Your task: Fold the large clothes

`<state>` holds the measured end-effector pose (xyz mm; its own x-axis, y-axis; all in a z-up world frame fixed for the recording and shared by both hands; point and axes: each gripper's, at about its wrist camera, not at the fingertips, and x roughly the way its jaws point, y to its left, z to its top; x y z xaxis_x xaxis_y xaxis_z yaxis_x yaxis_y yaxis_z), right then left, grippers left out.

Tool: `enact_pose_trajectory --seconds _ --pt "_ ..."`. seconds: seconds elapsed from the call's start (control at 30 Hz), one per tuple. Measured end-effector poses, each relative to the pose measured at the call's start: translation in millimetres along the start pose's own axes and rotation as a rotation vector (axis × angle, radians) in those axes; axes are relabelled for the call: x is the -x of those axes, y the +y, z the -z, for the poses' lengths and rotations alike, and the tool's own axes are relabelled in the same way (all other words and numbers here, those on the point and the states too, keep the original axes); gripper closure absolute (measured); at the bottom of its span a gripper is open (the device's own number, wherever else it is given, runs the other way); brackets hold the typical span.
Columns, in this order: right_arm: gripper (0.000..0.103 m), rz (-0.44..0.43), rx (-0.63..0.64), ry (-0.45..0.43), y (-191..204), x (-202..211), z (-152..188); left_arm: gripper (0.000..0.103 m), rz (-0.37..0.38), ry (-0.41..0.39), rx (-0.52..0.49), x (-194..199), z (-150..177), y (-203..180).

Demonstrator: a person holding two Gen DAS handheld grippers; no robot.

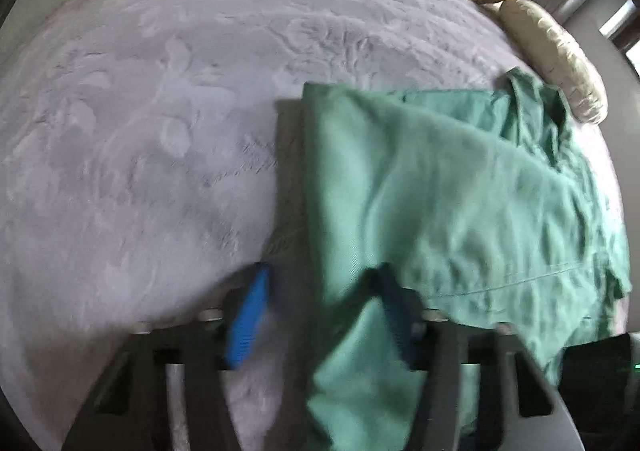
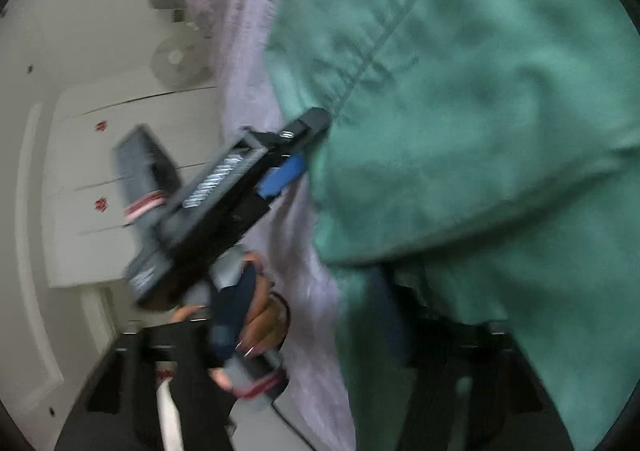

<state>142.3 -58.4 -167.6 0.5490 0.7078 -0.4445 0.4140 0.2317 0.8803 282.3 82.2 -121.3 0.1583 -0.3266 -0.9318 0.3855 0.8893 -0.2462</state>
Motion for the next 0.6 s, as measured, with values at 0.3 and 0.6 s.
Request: enact_pose_trajectory --seconds 0.3,0.6 --pt "0.1 0.074 0.004 0.066 0.2 -53.8 2.7 0.065 -0.005 -0.02 -0.007 -4.9 -13.7 9.7" --pt "0.095 0.14 0.137 0.125 21.2 -46.0 4.2 0.034 -0.156 -0.095 -0.027 34.8 18.0 2.3"
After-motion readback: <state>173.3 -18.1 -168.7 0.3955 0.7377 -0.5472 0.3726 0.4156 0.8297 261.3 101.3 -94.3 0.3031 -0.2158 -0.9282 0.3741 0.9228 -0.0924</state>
